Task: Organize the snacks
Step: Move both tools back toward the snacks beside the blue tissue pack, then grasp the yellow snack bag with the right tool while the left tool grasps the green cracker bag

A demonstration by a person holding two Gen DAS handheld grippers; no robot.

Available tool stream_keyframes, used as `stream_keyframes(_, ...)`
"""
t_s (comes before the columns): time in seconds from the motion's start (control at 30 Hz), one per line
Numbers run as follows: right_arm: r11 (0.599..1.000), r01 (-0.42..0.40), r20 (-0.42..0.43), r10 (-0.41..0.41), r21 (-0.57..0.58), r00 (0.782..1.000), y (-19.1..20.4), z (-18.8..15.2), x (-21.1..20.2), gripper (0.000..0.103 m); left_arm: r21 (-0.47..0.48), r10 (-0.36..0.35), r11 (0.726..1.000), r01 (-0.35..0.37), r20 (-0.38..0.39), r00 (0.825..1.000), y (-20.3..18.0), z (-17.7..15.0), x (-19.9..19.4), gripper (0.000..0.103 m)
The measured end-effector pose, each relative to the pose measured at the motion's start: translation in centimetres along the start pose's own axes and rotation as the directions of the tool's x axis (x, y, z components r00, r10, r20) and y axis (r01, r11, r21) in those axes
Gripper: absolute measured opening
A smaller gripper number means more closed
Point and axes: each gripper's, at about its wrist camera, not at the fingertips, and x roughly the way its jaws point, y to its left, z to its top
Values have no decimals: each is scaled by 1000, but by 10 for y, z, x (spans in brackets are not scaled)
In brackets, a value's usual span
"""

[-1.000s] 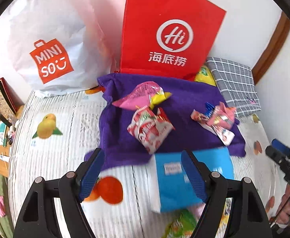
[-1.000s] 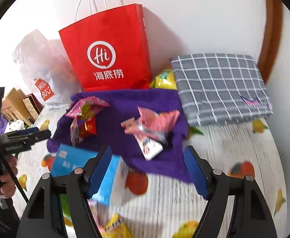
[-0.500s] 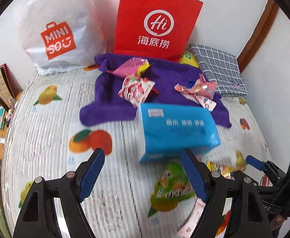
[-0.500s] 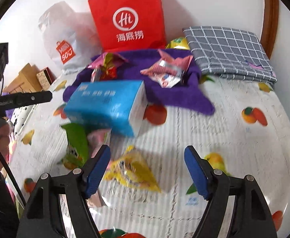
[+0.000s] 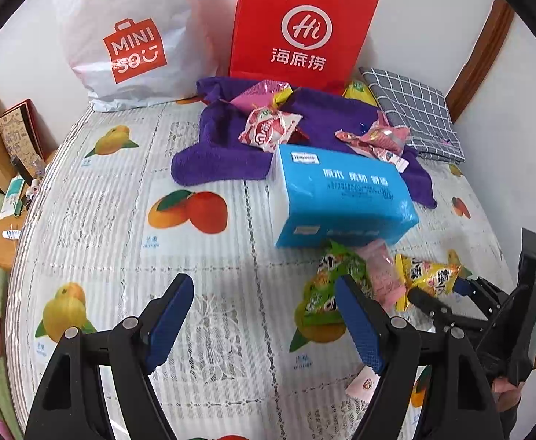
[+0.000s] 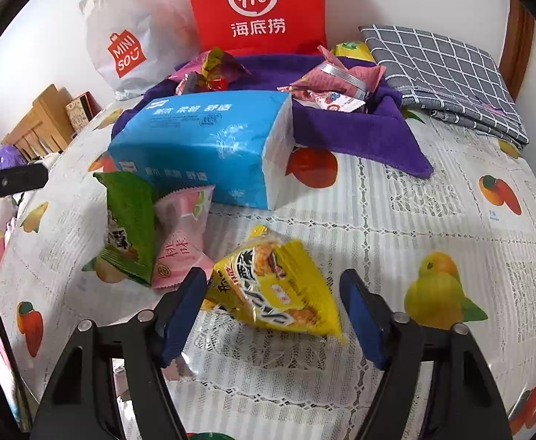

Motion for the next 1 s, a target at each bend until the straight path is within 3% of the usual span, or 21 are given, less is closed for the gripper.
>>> stream_keyframes(0.3, 999, 14, 76, -17, 50, 997, -12, -13, -26, 62, 25, -18, 1000, 19, -27, 999, -16, -14, 16, 78)
stream_keyframes(0.67, 981, 140, 112, -155, 134, 982, -42, -31, -26, 62, 73, -107, 992, 107, -13, 994, -52, -19, 58, 77)
stream_keyframes(0.77, 980, 166, 139, -180, 110, 974, -41, -33, -24, 62, 92, -74, 993, 71, 27, 997, -55, -23, 65, 76)
stream_keyframes(0.8, 980, 170, 141, -184, 107, 973, -40, -34, -24, 62, 106, -64, 993, 59, 41, 997, -56, -24, 67, 74)
stream_keyframes(0.87, 979, 172, 147, -187, 105, 971, -40, -34, -23, 62, 112, -58, 992, 52, 49, 997, -55, -26, 68, 59)
stream_keyframes(1.0, 980, 158, 149, -176, 120, 973, -42, -35, -23, 62, 93, -40, 995, 32, 88, 995, -42, -28, 66, 53)
